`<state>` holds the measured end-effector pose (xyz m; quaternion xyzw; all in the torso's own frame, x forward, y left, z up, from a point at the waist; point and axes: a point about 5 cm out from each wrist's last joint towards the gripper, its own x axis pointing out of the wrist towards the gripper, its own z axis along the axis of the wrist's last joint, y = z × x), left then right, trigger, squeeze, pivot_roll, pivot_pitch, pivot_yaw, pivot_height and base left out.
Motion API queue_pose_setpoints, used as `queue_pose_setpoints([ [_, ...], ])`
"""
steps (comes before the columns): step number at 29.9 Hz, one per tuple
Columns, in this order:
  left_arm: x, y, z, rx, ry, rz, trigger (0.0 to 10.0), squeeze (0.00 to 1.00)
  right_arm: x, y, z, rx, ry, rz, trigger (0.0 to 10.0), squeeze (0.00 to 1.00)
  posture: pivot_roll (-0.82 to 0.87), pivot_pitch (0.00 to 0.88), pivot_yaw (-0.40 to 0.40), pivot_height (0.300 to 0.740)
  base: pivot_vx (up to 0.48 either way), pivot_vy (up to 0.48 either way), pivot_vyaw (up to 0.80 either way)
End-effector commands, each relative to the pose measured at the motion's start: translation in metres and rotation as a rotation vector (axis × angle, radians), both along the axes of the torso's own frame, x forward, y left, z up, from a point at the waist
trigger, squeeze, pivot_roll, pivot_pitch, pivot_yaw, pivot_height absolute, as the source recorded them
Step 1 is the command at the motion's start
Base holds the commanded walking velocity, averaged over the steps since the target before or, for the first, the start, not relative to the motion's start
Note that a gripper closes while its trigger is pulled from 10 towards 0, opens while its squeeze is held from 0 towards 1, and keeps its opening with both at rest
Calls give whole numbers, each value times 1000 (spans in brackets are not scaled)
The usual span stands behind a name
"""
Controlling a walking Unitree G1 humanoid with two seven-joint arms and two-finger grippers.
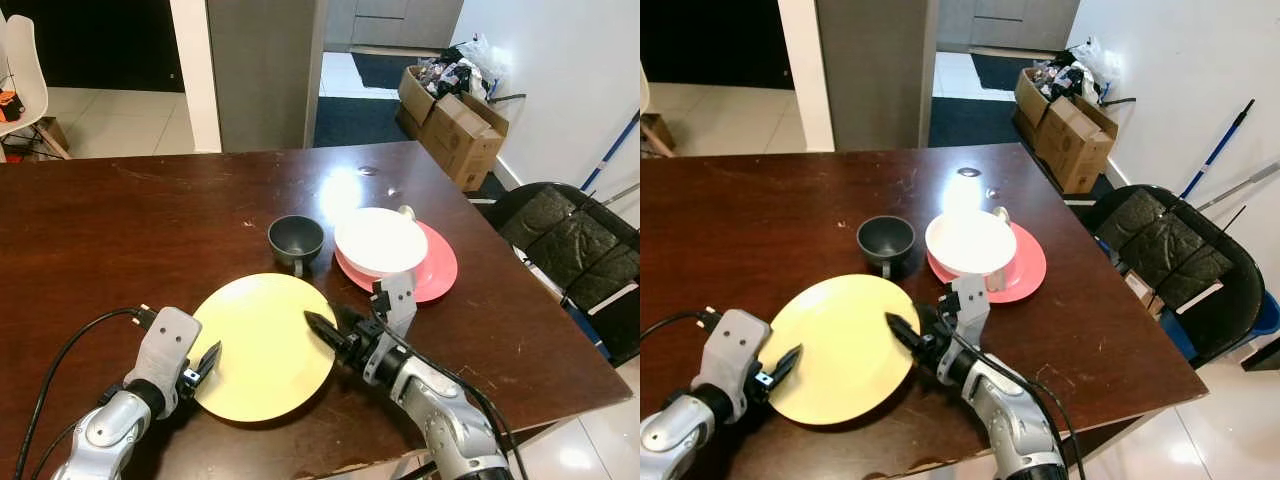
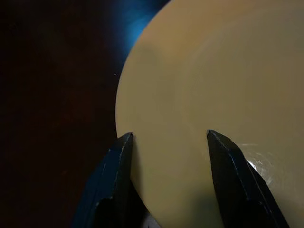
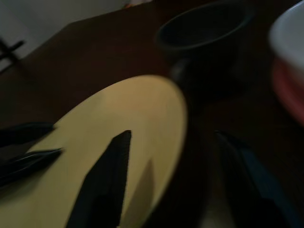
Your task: Setting the table
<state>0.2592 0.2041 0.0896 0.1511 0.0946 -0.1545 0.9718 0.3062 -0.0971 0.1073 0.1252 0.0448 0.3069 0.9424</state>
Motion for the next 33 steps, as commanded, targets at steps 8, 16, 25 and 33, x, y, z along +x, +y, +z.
queue_pose_setpoints([
  [8, -5, 3, -9, 15, 45, 0, 10000, 0, 11, -22, 12, 174, 26, -72, 10000, 0, 86, 42, -1, 740, 0, 0, 0],
  [16, -5, 6, -5, 17, 34, 9, 10000, 0, -3, 9, -11, 326, 199, 97, 10000, 0, 100, 47, -4, 740, 0, 0, 0],
  [25, -5, 7, -4, 17, 28, 13, 10000, 0, -6, 31, -21, 367, 291, 174, 10000, 0, 107, 47, -4, 740, 0, 0, 0],
  [33, -5, 7, -3, 17, 24, 17, 10000, 0, 0, 45, -13, 472, 324, 248, 0, 0, 112, 49, -4, 740, 0, 0, 0],
])
